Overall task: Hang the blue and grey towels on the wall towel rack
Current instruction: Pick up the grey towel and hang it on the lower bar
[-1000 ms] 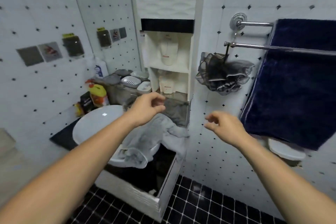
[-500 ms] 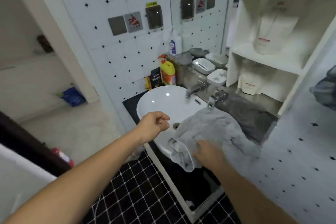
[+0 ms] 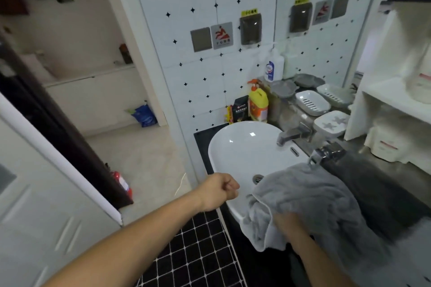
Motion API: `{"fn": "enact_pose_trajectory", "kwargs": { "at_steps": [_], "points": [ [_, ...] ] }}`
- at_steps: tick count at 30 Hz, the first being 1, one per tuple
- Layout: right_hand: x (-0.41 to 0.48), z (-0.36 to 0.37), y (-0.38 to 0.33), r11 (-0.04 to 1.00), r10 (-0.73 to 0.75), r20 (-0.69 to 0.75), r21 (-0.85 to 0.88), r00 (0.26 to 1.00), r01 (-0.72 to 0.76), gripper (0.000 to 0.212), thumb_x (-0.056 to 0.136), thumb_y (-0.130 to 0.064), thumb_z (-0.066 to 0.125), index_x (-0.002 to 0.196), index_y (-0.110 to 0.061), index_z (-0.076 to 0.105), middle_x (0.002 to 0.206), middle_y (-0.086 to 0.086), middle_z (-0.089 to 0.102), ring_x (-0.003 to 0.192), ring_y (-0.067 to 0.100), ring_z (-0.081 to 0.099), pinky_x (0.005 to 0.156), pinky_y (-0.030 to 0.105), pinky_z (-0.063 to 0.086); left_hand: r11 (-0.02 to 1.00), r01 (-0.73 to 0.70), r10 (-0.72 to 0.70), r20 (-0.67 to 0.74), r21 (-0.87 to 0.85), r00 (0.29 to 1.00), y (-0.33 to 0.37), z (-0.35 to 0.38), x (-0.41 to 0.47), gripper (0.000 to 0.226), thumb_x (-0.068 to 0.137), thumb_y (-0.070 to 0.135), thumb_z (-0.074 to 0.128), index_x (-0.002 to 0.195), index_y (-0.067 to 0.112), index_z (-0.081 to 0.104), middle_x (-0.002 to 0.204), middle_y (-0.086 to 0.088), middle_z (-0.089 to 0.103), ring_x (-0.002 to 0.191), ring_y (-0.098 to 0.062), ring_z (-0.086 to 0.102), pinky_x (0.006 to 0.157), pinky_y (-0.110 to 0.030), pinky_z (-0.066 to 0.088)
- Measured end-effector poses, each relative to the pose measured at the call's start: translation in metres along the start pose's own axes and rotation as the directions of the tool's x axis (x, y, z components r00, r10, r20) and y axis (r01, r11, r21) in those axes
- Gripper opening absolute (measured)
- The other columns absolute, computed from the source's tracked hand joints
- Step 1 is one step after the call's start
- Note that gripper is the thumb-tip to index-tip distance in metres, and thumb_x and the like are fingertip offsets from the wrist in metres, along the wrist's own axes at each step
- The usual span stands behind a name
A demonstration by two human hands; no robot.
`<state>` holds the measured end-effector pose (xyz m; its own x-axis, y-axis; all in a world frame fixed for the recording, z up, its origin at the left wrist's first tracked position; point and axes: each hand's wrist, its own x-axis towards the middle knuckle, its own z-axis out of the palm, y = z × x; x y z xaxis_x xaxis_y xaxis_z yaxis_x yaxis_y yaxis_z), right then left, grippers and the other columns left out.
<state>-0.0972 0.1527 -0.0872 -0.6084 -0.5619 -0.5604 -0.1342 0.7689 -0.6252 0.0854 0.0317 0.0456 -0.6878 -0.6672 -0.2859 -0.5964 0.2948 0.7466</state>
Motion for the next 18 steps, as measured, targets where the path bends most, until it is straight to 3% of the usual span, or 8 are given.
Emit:
{"fn": "enact_pose_trajectory", "kwargs": {
  "at_steps": [2,4,6,8,12,15,16,18],
  "points": [
    [-0.009,-0.017,-0.020,0.992,0.000,0.046,0.127,0.999,-0.006,0.036,0.091,-0.022,0.056,0.115,0.004,0.064,0.121,0.020,0.064,0.112,0.036,0.060,0.087,0.036,0.046,1.000,-0.014,0.013,0.017,0.015,1.000,0.000,0.005,0.004,0.016,0.088,0.015,0.068,0.103,0.009,0.068,0.083,0.007,0.064,0.079,-0.005,0.062,0.077,-0.016,0.051],
    [-0.025,-0.030,-0.038,0.963,-0.024,0.070,0.270,0.997,0.004,0.042,0.071,-0.021,0.062,0.104,0.005,0.063,0.101,0.018,0.059,0.099,0.034,0.058,0.080,0.037,0.045,1.000,-0.016,0.016,0.045,0.017,0.999,0.002,0.010,0.006,0.010,0.088,0.014,0.067,0.097,0.009,0.070,0.092,0.002,0.069,0.093,-0.014,0.065,0.091,-0.024,0.050],
    [-0.044,-0.041,-0.049,0.846,-0.067,0.103,0.534,0.992,0.002,0.051,0.070,-0.012,0.056,0.111,0.019,0.056,0.089,0.017,0.051,0.081,0.034,0.052,0.070,0.037,0.043,1.000,-0.012,0.013,0.075,-0.014,0.997,0.012,0.016,0.006,0.012,0.091,0.016,0.064,0.094,0.005,0.070,0.097,-0.005,0.070,0.096,-0.018,0.065,0.092,-0.029,0.050],
    [-0.071,-0.053,-0.062,0.757,-0.129,0.082,0.652,0.988,0.045,0.051,0.067,-0.006,0.052,0.110,0.022,0.052,0.094,0.017,0.046,0.082,0.033,0.043,0.069,0.038,0.038,0.996,-0.014,0.024,0.113,-0.085,0.993,0.027,0.021,0.004,0.033,0.096,0.028,0.057,0.095,-0.002,0.070,0.094,-0.010,0.070,0.087,-0.019,0.063,0.085,-0.033,0.051],
    [-0.134,-0.076,-0.087,0.716,-0.329,-0.031,0.643,0.944,0.271,0.052,0.057,-0.005,0.054,0.103,0.019,0.052,0.086,0.031,0.049,0.085,0.035,0.047,0.063,0.035,0.038,0.948,-0.028,0.084,0.165,-0.316,0.983,0.073,0.020,-0.001,0.052,0.093,0.057,0.045,0.073,0.017,0.071,0.063,0.007,0.069,0.057,-0.003,0.060,0.058,-0.022,0.046],
    [-0.173,-0.087,-0.090,0.741,-0.474,-0.056,0.513,0.879,0.433,0.019,0.062,-0.003,0.058,0.079,0.001,0.067,0.071,0.012,0.056,0.069,0.025,0.052,0.054,0.027,0.038,0.928,-0.062,0.146,0.204,-0.368,0.968,0.103,0.012,-0.002,0.052,0.079,0.063,0.061,0.085,0.013,0.074,0.068,0.000,0.068,0.061,-0.012,0.060,0.057,-0.023,0.042],
    [-0.183,-0.089,-0.088,0.743,-0.516,-0.064,0.462,0.854,0.484,0.017,0.067,0.002,0.060,0.064,-0.013,0.068,0.060,0.002,0.055,0.061,0.017,0.051,0.050,0.024,0.037,0.941,-0.058,0.148,0.251,-0.334,0.957,0.109,0.008,-0.005,0.054,0.072,0.064,0.066,0.089,0.013,0.075,0.071,-0.004,0.068,0.063,-0.017,0.060,0.055,-0.024,0.042],
    [-0.200,-0.089,-0.085,0.738,-0.591,-0.069,0.356,0.804,0.573,0.034,0.076,0.011,0.060,0.057,-0.017,0.062,0.051,-0.009,0.047,0.050,0.005,0.041,0.049,0.020,0.033,0.965,-0.021,0.125,0.392,-0.260,0.912,0.120,0.004,-0.015,0.048,0.063,0.058,0.074,0.085,0.016,0.077,0.075,-0.008,0.069,0.063,-0.021,0.060,0.051,-0.024,0.042]
  ]
}}
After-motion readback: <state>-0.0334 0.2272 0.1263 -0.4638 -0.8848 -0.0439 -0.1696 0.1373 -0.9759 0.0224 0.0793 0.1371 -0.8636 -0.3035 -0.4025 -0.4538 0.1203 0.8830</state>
